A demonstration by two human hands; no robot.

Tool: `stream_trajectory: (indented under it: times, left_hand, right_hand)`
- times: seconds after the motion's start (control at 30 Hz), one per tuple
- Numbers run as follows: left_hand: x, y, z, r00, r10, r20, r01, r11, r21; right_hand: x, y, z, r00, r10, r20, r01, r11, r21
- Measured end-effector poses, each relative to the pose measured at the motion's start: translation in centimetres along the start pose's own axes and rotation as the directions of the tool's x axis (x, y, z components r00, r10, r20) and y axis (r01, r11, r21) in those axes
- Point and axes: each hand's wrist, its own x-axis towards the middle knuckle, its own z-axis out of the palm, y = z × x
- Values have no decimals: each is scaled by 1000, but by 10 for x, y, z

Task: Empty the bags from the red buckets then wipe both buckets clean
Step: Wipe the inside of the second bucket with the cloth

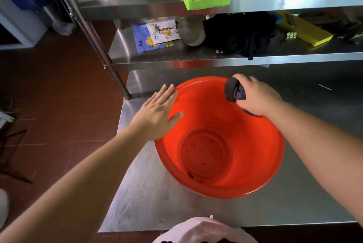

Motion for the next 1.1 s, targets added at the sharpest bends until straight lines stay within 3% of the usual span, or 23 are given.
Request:
stream_trajectory:
  times: [0.13, 0.27, 0.47, 0.67, 0.87, 1.0, 1.1]
  left_hand:
    - [-3, 0, 8, 998, -61, 30, 61, 998, 20]
    - [-2, 4, 6, 997, -77, 18, 75, 993, 88]
    - [-2, 6, 9, 995, -99, 7, 98, 992, 79]
    - [-8, 13, 9, 997, -81, -13, 82, 990, 110]
    - [-7, 25, 7, 974, -62, -219, 65, 998, 4]
    - [19, 18, 1, 995, 53, -79, -44, 993, 108]
    - [24, 11, 10, 998, 55, 10, -56, 974, 221]
  right_hand:
    - [-5, 1, 6, 1000, 13, -17, -13, 1000, 11]
    - [-36, 5, 8, 986, 163, -23, -159, 979, 126]
    - [-135, 3, 26, 885, 466, -14, -440, 845, 303]
    - [-150, -10, 36, 824, 559, -91, -498, 793, 351]
    - [-82, 3, 19, 928, 365, -67, -338, 906, 254]
    - [-32, -7, 8, 986, 166, -27, -161, 980, 115]
    - [-9, -13, 5, 996, 84, 6, -84, 996, 3]
